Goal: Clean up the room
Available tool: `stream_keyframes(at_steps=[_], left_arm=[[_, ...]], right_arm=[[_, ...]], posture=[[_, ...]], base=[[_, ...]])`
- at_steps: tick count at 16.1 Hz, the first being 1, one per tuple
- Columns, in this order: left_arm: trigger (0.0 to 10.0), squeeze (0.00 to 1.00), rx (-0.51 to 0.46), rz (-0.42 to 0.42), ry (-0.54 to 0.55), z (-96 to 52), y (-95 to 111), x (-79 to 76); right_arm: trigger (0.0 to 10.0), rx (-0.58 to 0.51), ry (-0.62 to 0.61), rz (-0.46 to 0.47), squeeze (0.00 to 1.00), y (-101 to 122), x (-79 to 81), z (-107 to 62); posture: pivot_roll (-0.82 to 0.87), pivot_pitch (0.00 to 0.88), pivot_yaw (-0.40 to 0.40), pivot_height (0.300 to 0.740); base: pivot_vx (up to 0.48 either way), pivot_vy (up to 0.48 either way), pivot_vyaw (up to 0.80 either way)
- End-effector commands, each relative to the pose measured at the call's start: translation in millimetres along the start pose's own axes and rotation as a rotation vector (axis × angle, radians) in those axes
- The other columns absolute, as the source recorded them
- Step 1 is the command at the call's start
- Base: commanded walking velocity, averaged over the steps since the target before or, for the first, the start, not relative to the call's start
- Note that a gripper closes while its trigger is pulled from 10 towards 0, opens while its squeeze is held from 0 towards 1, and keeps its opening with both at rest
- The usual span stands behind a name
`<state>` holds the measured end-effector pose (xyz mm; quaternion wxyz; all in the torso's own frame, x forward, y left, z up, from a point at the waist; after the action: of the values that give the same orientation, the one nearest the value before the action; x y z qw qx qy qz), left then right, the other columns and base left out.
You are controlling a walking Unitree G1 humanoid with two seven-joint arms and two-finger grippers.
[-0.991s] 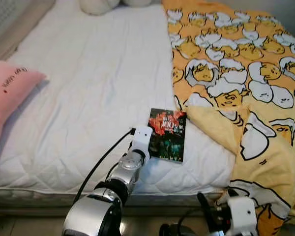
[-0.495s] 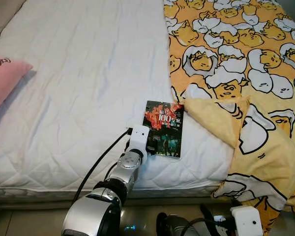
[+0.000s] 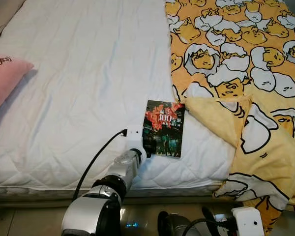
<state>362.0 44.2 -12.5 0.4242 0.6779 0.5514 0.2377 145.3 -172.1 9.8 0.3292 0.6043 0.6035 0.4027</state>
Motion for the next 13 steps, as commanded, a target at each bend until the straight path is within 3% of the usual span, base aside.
stream_keyframes(at_steps=[1, 3, 7, 8, 11, 13], left_arm=[[0.0, 0.0, 0.232, -0.088, -0.064, -10.6, -70.1, -24.2], [0.0, 0.0, 0.187, -0.081, -0.097, -9.3, -63.3, -29.5], [0.0, 0.0, 0.11, 0.021, -0.185, -8.5, -52.5, -43.4], [0.0, 0.0, 0.122, 0.079, -0.231, -11.0, -60.8, -56.9], [0.0, 0.0, 0.167, 0.096, -0.321, -16.4, -74.7, -79.6], [0.0, 0.0, 0.183, 0.072, -0.335, -18.1, -79.1, -82.5]], right_arm=[[10.0, 0.022, -0.026, -0.002, 0.0, -3.7, -7.3, -5.2], [10.0, 0.028, -0.028, -0.001, 0.0, -5.2, -7.8, -4.4], [10.0, 0.015, -0.024, -0.002, 0.0, -1.0, -8.4, 2.2], [10.0, 0.012, -0.028, 0.005, 0.0, -0.6, -10.0, 8.2], [10.0, -0.021, -0.025, 0.015, 0.0, 6.3, -7.8, 25.4], [10.0, -0.041, -0.027, 0.015, 0.0, 9.7, -9.0, 41.3]], posture=[[-0.26, 0.22, -0.053, 0.74], [-0.26, 0.214, -0.054, 0.74], [-0.25, 0.192, -0.04, 0.74], [-0.24, 0.181, -0.036, 0.74], [-0.22, 0.133, -0.016, 0.74], [-0.21, 0.073, 0.008, 0.74]], base=[[0.0, 0.0, 0.0], [0.0, 0.0, 0.0], [0.0, 0.0, 0.0], [0.0, 0.0, 0.0], [0.0, 0.0, 0.0], [0.0, 0.0, 0.0]])
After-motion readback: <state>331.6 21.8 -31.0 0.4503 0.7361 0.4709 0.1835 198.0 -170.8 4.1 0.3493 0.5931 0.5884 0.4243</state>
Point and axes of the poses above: a point about 5 cm out from each wrist's last joint towards the gripper, its own z axis pointing out of the wrist towards the gripper, its own y axis along the axis of the wrist's last joint, x = y × z, the point moved 6 cm from there along z, pointing out of the wrist towards the gripper, and after that the axes turned 9 degrees about z, right-handed, at the moved point
